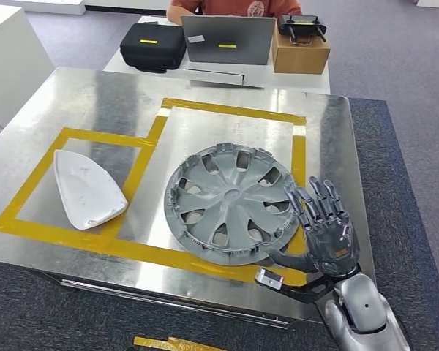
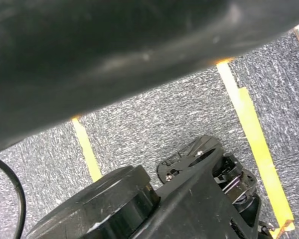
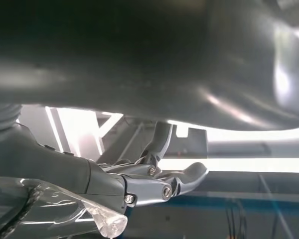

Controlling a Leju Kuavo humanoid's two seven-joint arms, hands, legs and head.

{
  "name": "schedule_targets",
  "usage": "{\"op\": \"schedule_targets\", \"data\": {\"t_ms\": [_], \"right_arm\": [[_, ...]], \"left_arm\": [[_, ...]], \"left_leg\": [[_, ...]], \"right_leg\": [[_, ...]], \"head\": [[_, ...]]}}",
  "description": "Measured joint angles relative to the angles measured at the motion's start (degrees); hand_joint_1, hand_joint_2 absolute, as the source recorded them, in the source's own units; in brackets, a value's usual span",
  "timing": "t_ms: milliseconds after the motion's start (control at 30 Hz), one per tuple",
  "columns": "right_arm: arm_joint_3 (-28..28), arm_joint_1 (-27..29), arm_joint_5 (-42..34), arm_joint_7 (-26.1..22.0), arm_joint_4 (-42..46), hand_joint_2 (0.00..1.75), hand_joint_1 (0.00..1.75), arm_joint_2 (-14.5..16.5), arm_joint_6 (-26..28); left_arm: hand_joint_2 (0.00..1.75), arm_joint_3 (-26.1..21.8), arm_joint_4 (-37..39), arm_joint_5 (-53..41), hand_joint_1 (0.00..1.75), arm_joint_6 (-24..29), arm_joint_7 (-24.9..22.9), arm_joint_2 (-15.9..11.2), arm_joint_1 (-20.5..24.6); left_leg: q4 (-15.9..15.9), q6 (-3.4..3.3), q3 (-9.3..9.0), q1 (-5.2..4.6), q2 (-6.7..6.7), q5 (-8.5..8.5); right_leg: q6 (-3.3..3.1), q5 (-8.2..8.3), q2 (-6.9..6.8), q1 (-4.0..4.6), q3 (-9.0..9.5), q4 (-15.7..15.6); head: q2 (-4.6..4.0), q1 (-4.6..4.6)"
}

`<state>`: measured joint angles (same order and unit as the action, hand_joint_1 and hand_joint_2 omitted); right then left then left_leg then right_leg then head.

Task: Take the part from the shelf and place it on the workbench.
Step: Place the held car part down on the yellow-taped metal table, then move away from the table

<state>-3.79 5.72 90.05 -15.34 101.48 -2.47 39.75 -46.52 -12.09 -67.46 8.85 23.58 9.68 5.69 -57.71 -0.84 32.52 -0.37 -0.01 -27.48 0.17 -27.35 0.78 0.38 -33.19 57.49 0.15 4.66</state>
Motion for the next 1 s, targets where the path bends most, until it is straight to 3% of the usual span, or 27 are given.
{"op": "schedule_targets", "data": {"t_ms": [133, 333, 467, 533, 633, 667, 700, 733, 833, 900, 1000], "right_arm": [[0.03, 0.63, -0.02, -3.62, 6.44, 0.0, 0.0, 4.45, 0.03], [-0.09, 1.23, -0.02, -4.63, 11.42, 0.0, 0.0, 7.44, 0.03], [-1.36, 1.39, -0.01, -4.37, 13.42, 0.0, 0.0, 8.23, 0.03], [-2.18, 1.41, -0.01, -4.57, 14.46, 0.0, 0.0, 8.44, 0.07], [-2.81, 1.52, -0.01, -4.74, 15.12, 0.0, 0.0, 8.46, 0.13], [-2.9, 1.61, -0.01, -4.74, 15.16, 0.0, 0.0, 8.46, 0.14], [-2.95, 1.69, -0.02, -4.74, 15.18, 0.0, 0.0, 8.46, 0.14], [-3.03, 1.72, -0.02, -4.74, 15.23, 0.0, 0.0, 8.46, 0.14], [-3.28, 1.69, -0.02, -4.91, 15.55, 0.0, 0.0, 8.47, 0.14], [-3.43, 1.68, -0.03, -5.42, 15.85, 0.0, 0.0, 8.57, 0.15], [-3.83, 1.71, -0.01, -6.45, 16.37, 0.0, 0.0, 8.77, 0.18]], "left_arm": [[0.0, -0.02, 0.0, 0.01, 0.0, 0.16, 0.02, 0.0, -0.16], [0.0, -0.04, 0.0, 0.01, 0.0, 0.24, 0.02, 0.0, -0.23], [0.0, -0.05, 0.0, -0.01, 0.0, 0.33, 0.02, 0.03, -0.21], [0.0, -0.07, 0.0, -0.03, 0.0, 0.41, 0.03, 0.15, -0.13], [0.0, -0.08, 0.0, -0.07, 0.0, 0.42, 0.04, 0.25, -0.13], [0.0, -0.08, 0.0, -0.08, 0.0, 0.42, 0.04, 0.26, -0.18], [0.0, -0.09, 0.0, -0.08, 0.0, 0.42, 0.04, 0.27, -0.23], [0.0, -0.09, 0.0, -0.08, 0.0, 0.42, 0.04, 0.29, -0.25], [0.0, -0.1, 0.01, -0.08, 0.0, 0.42, 0.04, 0.22, -0.24], [0.0, -0.11, 0.02, -0.14, 0.0, 0.43, 0.04, 0.14, -0.24], [0.0, -0.12, 0.03, -0.21, 0.0, 0.42, 0.03, 0.18, -0.24]], "left_leg": [[0.02, 0.01, 0.0, 0.05, 0.0, 0.0], [0.02, 0.01, 0.01, 0.04, 0.0, 0.01], [0.35, -0.88, -0.2, -0.13, 0.04, 0.27], [1.81, -1.42, -0.81, 0.26, 0.31, 1.04], [2.64, -1.7, -1.08, 0.61, 0.85, 1.49], [2.62, -1.59, -1.05, 0.69, 1.07, 1.46], [2.58, -1.4, -1.06, 0.82, 1.29, 1.4], [2.48, -1.1, -1.07, 1.02, 1.48, 1.3], [1.26, 0.5, -1.0, 1.66, 1.92, 0.47], [0.39, 1.56, -0.87, 1.51, 2.08, -0.04], [0.04, 2.42, -0.88, 1.7, 2.24, -0.39]], "right_leg": [[-0.03, -0.04, -0.01, 0.05, -0.01, 0.01], [-0.02, -0.03, -0.01, 0.03, 0.03, 0.01], [0.65, 0.33, 0.01, -0.27, 0.18, -0.51], [0.96, -0.79, -0.06, -0.2, -0.51, 0.74], [1.71, -5.86, -0.17, -0.71, -4.97, 10.35], [2.06, -7.04, -0.22, -1.02, -6.52, 13.66], [2.45, -7.16, -0.31, -1.35, -7.21, 15.15], [2.85, -6.16, -0.49, -1.68, -6.74, 14.27], [3.99, -1.62, -1.99, -2.47, -1.02, 3.5], [3.39, -1.34, -2.31, -2.51, 0.84, 0.49], [1.67, -1.4, -1.4, -2.33, 0.6, 1.06]], "head": [[0.0, 0.01], [0.0, 0.02], [0.0, -0.04], [0.0, 0.02], [0.0, 0.15], [0.0, 0.14], [0.0, 0.13], [0.0, 0.13], [0.0, 0.31], [0.0, 0.37], [0.0, 0.0]]}}
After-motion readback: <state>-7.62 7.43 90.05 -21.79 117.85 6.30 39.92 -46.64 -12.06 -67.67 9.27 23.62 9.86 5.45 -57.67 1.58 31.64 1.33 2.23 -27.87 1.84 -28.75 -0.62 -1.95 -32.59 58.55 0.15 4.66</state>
